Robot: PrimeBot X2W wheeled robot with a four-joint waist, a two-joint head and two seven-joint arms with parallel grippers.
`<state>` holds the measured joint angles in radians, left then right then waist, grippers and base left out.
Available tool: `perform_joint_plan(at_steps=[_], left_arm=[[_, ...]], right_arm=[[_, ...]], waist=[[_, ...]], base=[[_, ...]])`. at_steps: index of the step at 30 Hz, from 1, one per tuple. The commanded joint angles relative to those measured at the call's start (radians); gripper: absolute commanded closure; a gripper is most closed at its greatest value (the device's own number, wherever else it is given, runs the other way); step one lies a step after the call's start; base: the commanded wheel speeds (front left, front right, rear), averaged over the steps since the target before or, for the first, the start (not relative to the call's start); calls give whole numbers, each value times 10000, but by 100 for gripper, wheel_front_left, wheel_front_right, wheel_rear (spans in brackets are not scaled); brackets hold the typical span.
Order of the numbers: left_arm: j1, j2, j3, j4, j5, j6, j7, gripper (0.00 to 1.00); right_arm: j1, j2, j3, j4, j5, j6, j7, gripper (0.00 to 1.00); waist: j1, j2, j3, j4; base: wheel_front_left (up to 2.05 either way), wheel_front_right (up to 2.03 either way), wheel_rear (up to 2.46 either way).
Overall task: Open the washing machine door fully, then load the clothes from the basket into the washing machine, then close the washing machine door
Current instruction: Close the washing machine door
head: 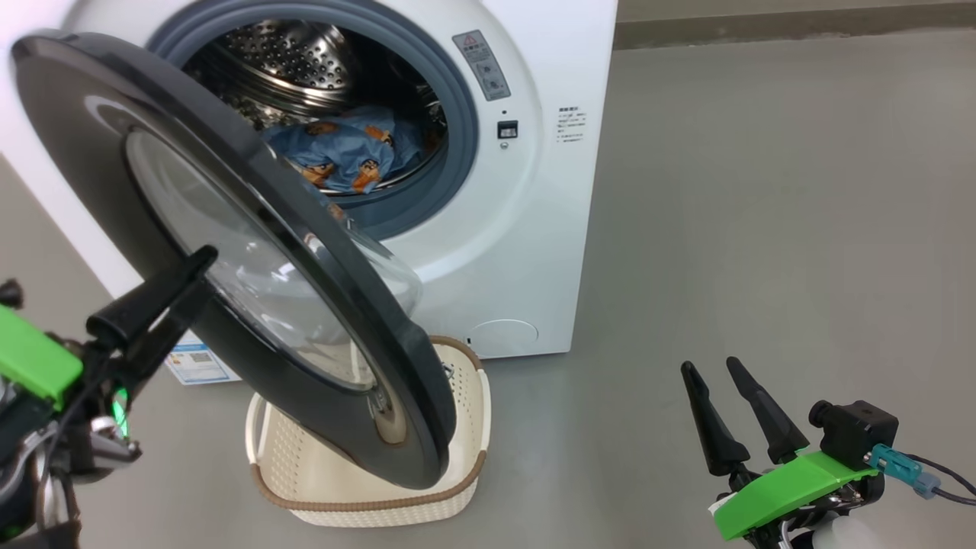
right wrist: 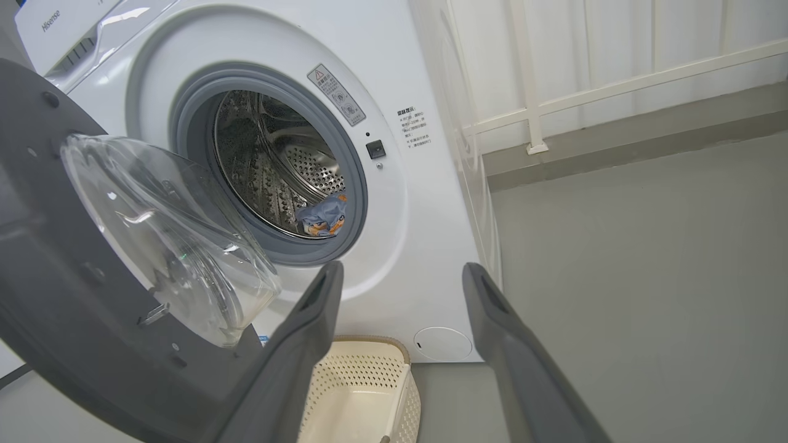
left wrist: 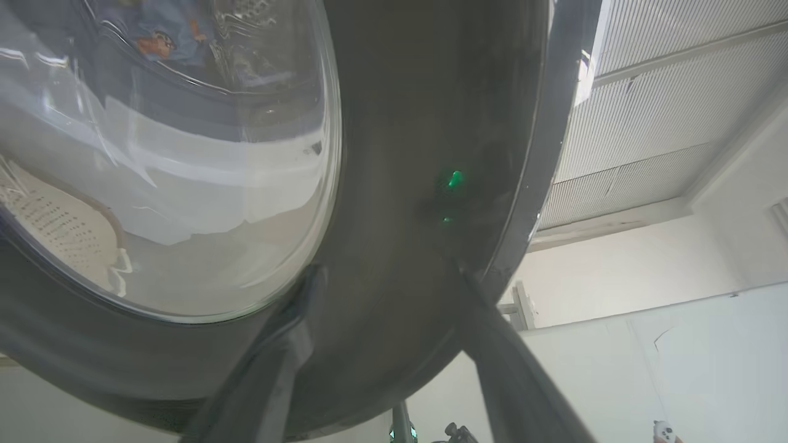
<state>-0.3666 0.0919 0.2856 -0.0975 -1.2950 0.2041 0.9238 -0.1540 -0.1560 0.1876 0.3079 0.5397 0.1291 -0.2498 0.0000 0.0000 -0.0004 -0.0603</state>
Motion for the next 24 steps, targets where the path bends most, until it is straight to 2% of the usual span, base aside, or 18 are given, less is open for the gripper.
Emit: perform_joint_plan(at_steps=[1, 8, 9, 11, 14, 18, 24], left_arm=[[69, 497, 329, -374, 411, -287, -278, 0], [861, 694, 357, -718, 1746, -1893, -1786, 0], [861, 694, 357, -718, 1746, -1893, -1786, 0], [1133, 757, 299, -799, 2382, -2458, -2437, 0], [1526, 716, 204, -851, 3272, -2969, -3553, 0], [2042, 666, -113, -846, 4174, -3257, -4991, 0], [2830, 698, -657, -497, 5236, -3339, -7408, 0]], right_arm=[[-214, -35, 194, -270, -118, 16, -120, 0], [-151, -101, 98, -355, -126, 16, -120, 0], [-151, -101, 98, -355, -126, 16, -120, 0], [-138, -119, 80, -375, -130, 16, -120, 0], [-127, -163, 49, -382, -130, 16, -120, 0], [-123, -214, 21, -374, -127, 16, -120, 0], [-130, -332, 26, -408, -127, 16, -120, 0]], waist=[[0, 0, -50, 80], [0, 0, -55, 218], [0, 0, -55, 218], [0, 0, -45, 235], [0, 0, -42, 254], [0, 0, -71, 261], [0, 0, -103, 273]], base=[[0, 0, 0], [0, 0, 0], [0, 0, 0], [0, 0, 0], [0, 0, 0], [0, 0, 0], [0, 0, 0]])
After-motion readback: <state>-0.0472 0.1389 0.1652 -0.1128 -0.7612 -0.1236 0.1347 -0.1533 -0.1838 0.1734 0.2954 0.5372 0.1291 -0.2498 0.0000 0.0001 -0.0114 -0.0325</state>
